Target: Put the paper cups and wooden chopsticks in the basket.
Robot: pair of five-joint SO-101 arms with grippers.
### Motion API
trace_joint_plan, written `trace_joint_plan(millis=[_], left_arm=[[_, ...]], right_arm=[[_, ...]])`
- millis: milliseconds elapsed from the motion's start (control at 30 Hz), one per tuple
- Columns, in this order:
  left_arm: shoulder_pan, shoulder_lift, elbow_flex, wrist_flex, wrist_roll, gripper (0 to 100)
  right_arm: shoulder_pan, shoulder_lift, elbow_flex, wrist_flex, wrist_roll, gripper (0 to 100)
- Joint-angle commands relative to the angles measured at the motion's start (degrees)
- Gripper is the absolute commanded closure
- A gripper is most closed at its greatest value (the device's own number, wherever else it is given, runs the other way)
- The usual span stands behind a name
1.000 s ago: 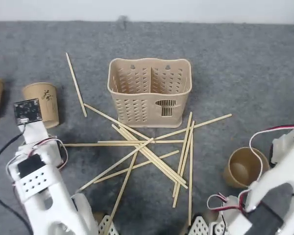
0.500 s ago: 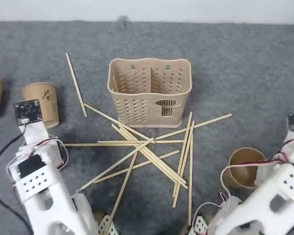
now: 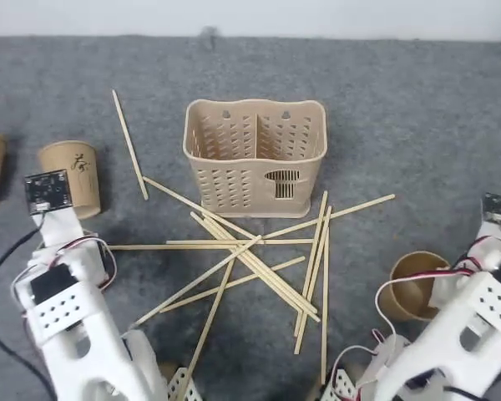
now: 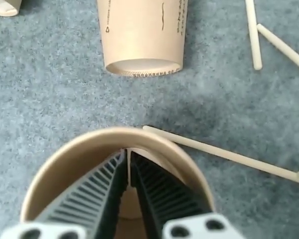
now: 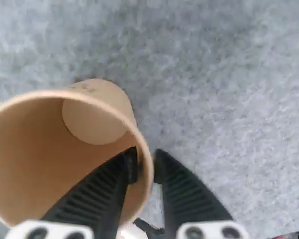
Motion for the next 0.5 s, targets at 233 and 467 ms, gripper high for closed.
trace_joint_plan(millis=[233, 467], left_arm=[[0.35, -0.26, -0.13, -1.41, 0.35, 99], [0.35, -0.18, -0.13, -1.41, 0.35, 99]], right_arm=[[-2.86, -6.73, -4.84, 0.48, -7.21, 99.1], [-6.73, -2.33, -24.35, 13.93, -10.64, 99.1]])
